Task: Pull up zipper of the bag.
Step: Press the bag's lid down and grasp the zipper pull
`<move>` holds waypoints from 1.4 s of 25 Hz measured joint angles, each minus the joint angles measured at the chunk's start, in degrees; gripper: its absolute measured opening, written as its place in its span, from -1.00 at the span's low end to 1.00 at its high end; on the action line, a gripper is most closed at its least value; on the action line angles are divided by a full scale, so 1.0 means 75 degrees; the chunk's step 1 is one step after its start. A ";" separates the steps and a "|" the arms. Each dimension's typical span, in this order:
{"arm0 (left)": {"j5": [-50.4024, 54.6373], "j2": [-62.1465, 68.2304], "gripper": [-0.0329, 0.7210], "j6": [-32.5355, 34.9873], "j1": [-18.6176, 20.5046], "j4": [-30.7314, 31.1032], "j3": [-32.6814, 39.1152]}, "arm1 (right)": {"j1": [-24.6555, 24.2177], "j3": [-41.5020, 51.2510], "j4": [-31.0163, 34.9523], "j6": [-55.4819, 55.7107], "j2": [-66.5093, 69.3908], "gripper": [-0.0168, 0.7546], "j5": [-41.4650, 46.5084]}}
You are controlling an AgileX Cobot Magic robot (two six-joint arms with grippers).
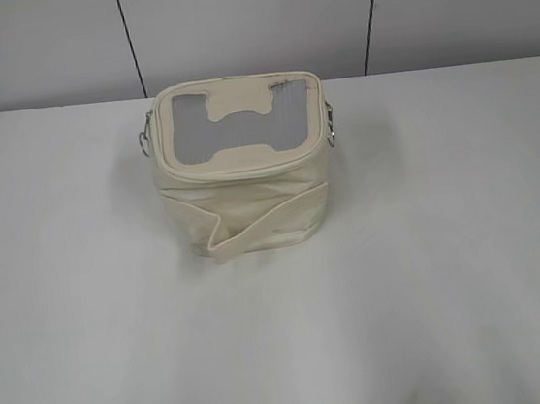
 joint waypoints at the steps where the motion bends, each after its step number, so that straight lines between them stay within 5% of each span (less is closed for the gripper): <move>1: 0.0000 0.0000 -0.01 0.0000 0.0000 0.0000 0.0000 | 0.0000 0.0000 0.0000 0.0000 0.0000 0.40 0.0000; 23: 0.0000 0.0000 -0.01 0.0000 0.0000 0.0000 0.0000 | 0.0000 -0.0087 0.0267 -0.0104 0.0140 0.40 -0.0166; 29: 0.0000 0.0000 -0.01 0.0000 0.0000 0.0000 0.0000 | 0.0059 -0.0236 0.2256 -0.1528 0.2305 0.40 -0.1873; 35: 0.0000 0.0000 -0.01 0.0000 0.0000 0.0000 0.0000 | 0.0060 -0.1320 0.5560 -0.5493 0.6572 0.39 -0.2984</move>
